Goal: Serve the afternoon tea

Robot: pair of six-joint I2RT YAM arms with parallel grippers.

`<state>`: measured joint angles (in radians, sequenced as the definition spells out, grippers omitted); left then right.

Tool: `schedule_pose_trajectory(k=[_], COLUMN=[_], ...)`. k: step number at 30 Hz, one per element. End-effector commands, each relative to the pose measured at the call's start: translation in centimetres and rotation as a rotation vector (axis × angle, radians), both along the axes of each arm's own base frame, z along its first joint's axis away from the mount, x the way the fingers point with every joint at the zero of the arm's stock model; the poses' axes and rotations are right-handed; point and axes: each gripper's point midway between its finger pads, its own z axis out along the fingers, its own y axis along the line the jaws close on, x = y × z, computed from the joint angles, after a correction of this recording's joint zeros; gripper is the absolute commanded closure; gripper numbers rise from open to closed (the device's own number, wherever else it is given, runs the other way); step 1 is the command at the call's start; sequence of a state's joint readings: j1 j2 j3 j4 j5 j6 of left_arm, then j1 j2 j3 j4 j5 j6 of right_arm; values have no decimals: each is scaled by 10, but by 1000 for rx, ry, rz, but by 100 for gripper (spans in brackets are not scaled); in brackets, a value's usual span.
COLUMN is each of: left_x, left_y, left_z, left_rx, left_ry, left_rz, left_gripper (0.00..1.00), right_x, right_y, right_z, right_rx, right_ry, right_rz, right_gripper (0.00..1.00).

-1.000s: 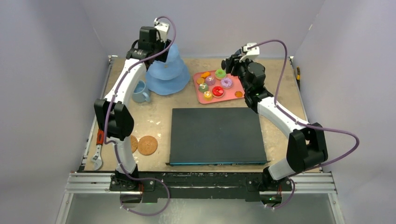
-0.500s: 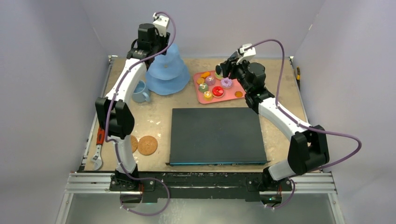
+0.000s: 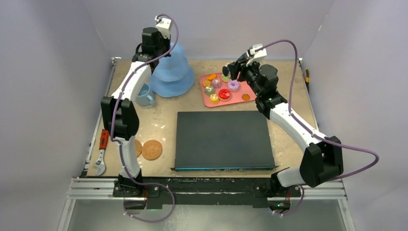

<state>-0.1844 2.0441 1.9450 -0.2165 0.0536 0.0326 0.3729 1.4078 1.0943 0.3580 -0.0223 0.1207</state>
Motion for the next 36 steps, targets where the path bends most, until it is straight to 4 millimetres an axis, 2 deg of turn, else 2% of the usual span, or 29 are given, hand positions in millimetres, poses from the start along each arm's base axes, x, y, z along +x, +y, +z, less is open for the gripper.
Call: schedule_pose_trajectory(k=[1,5,10,15,19,26,29,36], left_x=[-12,-22,-40,-58,-65,-81,-89,-113], left_y=[-10,-13,-16,-26,-28,-29,-26,-19], left_z=[24,33,41,47,47,53,58,99], left_rx=[-92,-126,-172,-222,-225,-213,-201,-180], left_ry=[-32,-25,-11,13,23,31,32,7], left_rz=[-50,-59,-68,-119,-134,-164,-165,-161], left_gripper=[100,100,100,100,99,41,31,13], right_x=[-6,-3,3,5,3,2,2,10], right_y=[5,9,25,50,75,117,131,164], right_z=[34,40,48,60,69,76,76,80], right_rx=[22,34,59,67,71,70,69,58], right_ry=[-84,-99,-107,-124,-136,-142,-141,-146], right_rz=[37,49,109,169,214,288,313,365], right_gripper=[54,54,54,54,54,54,54,54])
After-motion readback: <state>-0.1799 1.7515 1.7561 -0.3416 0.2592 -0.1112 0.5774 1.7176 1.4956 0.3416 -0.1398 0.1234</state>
